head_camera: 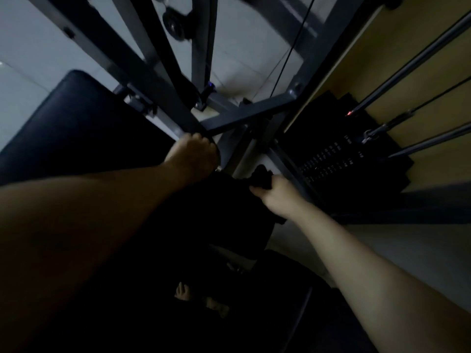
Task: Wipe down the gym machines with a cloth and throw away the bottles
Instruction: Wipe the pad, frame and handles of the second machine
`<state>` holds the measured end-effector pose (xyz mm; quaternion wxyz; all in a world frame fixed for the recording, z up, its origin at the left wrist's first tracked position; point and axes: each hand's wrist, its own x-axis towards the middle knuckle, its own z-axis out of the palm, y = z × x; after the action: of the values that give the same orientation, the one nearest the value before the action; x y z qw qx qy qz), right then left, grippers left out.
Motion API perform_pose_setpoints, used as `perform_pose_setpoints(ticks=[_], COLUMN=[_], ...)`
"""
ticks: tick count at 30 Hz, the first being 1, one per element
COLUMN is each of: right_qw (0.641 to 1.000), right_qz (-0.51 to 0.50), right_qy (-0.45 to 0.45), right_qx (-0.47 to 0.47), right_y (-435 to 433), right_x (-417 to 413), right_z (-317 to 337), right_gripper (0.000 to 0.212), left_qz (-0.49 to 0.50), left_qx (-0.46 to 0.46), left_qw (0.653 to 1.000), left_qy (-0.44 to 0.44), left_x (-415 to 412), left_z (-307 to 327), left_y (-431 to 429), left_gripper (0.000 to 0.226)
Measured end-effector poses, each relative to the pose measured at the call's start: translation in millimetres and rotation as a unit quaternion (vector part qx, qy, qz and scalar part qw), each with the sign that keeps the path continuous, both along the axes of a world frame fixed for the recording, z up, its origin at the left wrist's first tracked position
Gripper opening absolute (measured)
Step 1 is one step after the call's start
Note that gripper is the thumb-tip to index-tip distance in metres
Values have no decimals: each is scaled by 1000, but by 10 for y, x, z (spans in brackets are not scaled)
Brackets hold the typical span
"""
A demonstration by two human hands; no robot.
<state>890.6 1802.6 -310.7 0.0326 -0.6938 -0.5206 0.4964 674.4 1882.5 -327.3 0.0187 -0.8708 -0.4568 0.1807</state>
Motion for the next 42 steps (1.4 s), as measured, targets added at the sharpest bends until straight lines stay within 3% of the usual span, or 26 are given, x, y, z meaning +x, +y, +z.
perform_pose_setpoints(ticks=[2, 4, 5, 7, 8, 9, 10, 11, 13, 15, 17, 22, 25, 30, 34, 38, 42], right_qw=[992, 978, 972, 958, 949, 939, 928, 918, 902, 898, 913, 956, 949, 941, 939, 939, 936], right_qz=[-111, -177, -188, -205, -209, -211, -210, -206, -187, -152, -101, 11, 28, 81, 101, 111, 141], right_qy=[57, 111, 138, 201, 234, 269, 304, 334, 382, 404, 387, 292, 313, 322, 313, 305, 302], right_qx=[4, -10, -13, -25, -32, -46, -54, -61, -73, -82, -76, -2, 17, 68, 96, 117, 109], right_y=[-65, -78, -129, -193, -228, -248, -299, -344, -433, -500, -535, -538, -605, -874, -1072, -1266, -1423], right_x=[19, 21, -15, -81, -139, -176, -255, -315, -447, -568, -662, -988, -1197, -1617, -1984, -2400, -2760], right_z=[242, 538, 766, 1160, 1379, 1538, 1770, 1961, 2325, 2640, 2947, 3796, 4263, 4761, 4925, 5018, 5020], right_gripper=[22, 36, 43, 53, 52, 50, 50, 51, 53, 47, 36, 30, 40, 28, 43, 42, 32], left_qz=[39, 186, 296, 456, 486, 498, 493, 480, 452, 419, 394, 355, 321, 268, 212, 228, 270], left_qx=[-36, -124, -185, -295, -327, -350, -352, -345, -292, -220, -178, -138, -124, -28, 41, 39, 4], left_qw=[999, 965, 904, 711, 625, 561, 538, 540, 589, 664, 717, 746, 747, 801, 852, 846, 780], left_qy=[6, -135, -248, -447, -516, -561, -587, -600, -603, -579, -547, -546, -568, -535, -477, -481, -565], left_x=[56, 122, 123, 187, 199, 224, 179, 133, -6, -165, -310, -659, -835, -1367, -1882, -2480, -3059], left_z=[120, 327, 582, 1026, 1282, 1471, 1743, 1950, 2298, 2593, 2899, 3631, 4046, 4557, 4869, 4978, 4923], left_y=[-190, -421, -607, -885, -1014, -1111, -1223, -1312, -1440, -1503, -1543, -1639, -1756, -2126, -2517, -2798, -3016], left_gripper=[35, 33, 31, 29, 30, 34, 40, 47, 53, 38, 22, 22, 34, 23, 23, 19, 13])
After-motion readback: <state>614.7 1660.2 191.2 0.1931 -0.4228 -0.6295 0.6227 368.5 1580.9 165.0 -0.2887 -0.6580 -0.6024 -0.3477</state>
